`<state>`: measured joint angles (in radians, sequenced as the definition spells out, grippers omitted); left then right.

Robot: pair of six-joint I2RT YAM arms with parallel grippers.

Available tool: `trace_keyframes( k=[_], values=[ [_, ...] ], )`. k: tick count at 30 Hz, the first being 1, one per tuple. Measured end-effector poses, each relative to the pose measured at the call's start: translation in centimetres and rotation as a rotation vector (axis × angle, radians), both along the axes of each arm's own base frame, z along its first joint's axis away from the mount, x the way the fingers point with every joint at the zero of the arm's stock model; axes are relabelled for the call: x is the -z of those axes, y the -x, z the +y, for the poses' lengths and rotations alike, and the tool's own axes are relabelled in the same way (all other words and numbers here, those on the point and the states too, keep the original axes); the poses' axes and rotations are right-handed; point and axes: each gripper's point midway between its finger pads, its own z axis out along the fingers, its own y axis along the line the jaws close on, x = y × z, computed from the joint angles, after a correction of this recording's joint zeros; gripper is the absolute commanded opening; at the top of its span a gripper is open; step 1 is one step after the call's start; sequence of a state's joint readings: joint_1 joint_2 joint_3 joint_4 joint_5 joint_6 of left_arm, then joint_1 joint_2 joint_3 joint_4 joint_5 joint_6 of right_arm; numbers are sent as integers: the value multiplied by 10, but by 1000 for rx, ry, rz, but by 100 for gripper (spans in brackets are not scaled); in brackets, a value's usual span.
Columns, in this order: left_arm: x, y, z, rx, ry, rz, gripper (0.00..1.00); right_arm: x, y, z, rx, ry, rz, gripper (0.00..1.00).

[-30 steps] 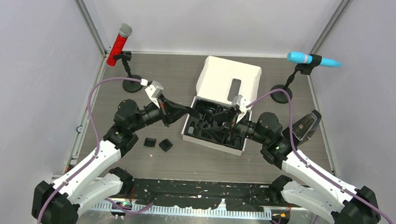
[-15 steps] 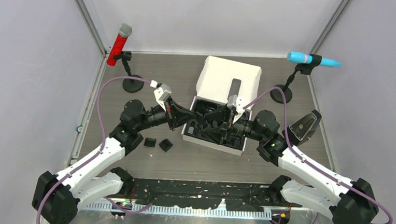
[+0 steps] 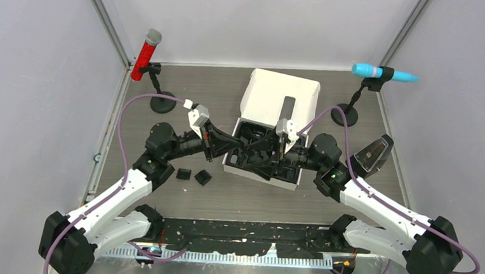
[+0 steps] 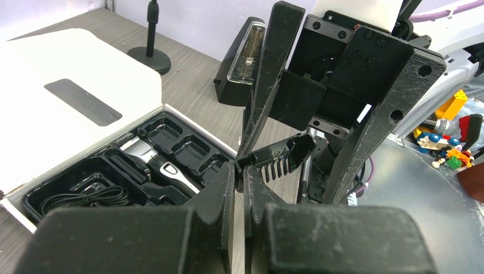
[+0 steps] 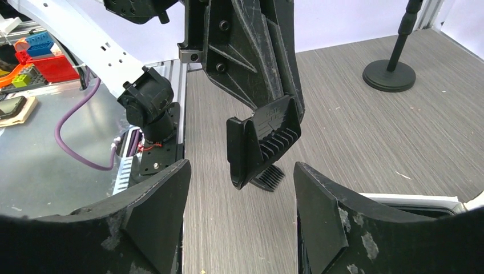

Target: Sort the hair-cutting tools

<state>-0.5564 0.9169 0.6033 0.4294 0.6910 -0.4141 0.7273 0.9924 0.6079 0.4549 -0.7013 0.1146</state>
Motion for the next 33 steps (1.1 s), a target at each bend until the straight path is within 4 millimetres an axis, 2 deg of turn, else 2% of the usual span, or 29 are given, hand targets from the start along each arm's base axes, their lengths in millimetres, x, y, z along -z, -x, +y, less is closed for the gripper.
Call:
trace_keyframes(
  k=[4,13,23,33],
  values=[
    [2,-1,0,-6,-7,4,0,-1,-1,-1,12,2,-5,69],
    [22,-16,5,-93,-59,87,0,-14,-16,-13,135,-17,-51,61],
    [26,-23,5,-123,-76,115,0,3,-24,-12,178,43,-27,57],
    [34,-25,3,-123,-95,142,0,6,-30,-5,204,70,-8,45]
  ],
)
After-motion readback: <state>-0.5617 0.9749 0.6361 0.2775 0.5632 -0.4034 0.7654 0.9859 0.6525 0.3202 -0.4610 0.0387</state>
